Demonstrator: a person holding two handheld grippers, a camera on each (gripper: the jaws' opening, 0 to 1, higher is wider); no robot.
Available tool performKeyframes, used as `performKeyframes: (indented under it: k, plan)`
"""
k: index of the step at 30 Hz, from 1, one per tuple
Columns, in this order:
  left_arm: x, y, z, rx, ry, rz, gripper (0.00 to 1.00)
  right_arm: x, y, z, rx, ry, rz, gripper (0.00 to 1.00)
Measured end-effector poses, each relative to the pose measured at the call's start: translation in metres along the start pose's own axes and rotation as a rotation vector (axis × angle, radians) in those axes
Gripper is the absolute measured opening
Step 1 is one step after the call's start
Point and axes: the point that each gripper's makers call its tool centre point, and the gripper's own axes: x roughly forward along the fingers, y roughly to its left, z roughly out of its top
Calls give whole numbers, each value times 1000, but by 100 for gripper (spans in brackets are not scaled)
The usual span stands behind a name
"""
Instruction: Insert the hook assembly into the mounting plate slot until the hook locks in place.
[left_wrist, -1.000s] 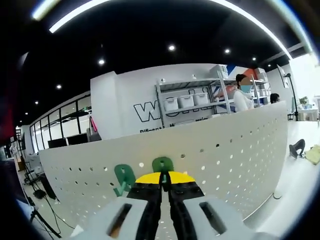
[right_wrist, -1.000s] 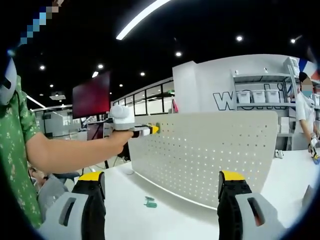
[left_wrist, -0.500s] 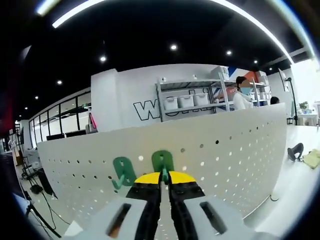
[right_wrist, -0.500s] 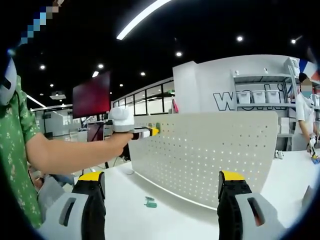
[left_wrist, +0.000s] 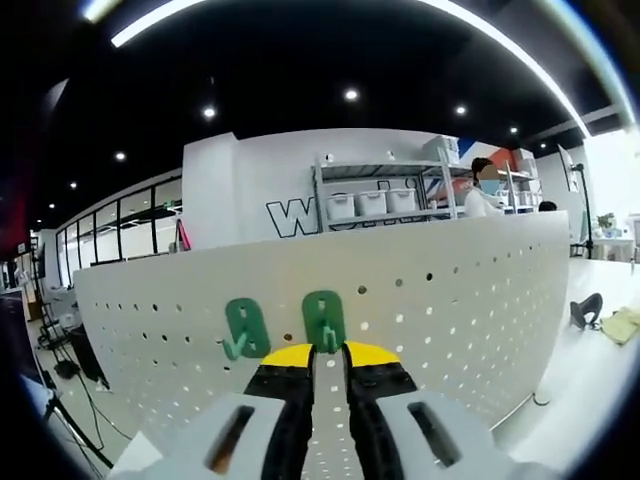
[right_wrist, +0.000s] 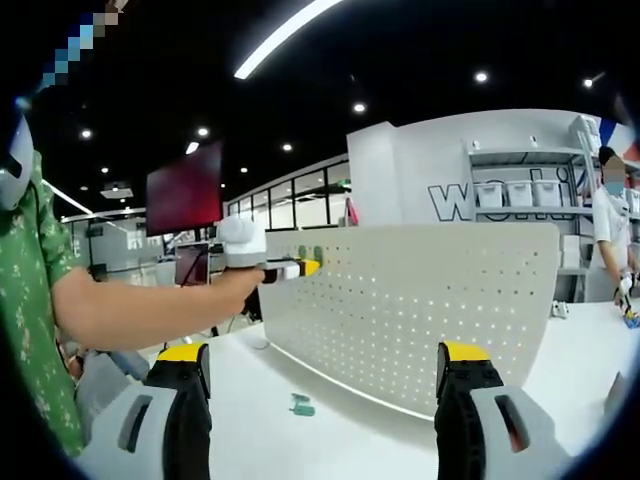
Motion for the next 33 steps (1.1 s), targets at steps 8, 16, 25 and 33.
performKeyframes:
  k: [8, 16, 25, 33]
  plan:
    - [-2, 0, -2, -36, -2, -16, 19, 1, 3, 1, -3, -2, 6, 96]
    - [-9, -8, -5, -61, -2, -47, 29, 1, 6, 2, -4, -5, 11, 96]
    - [-17, -18, -8, -118, 1, -100, 47, 2, 9, 3, -6, -7, 15, 96]
    - [-25, -25, -14, -168, 22, -148, 67, 2, 11, 5, -9, -10, 15, 96]
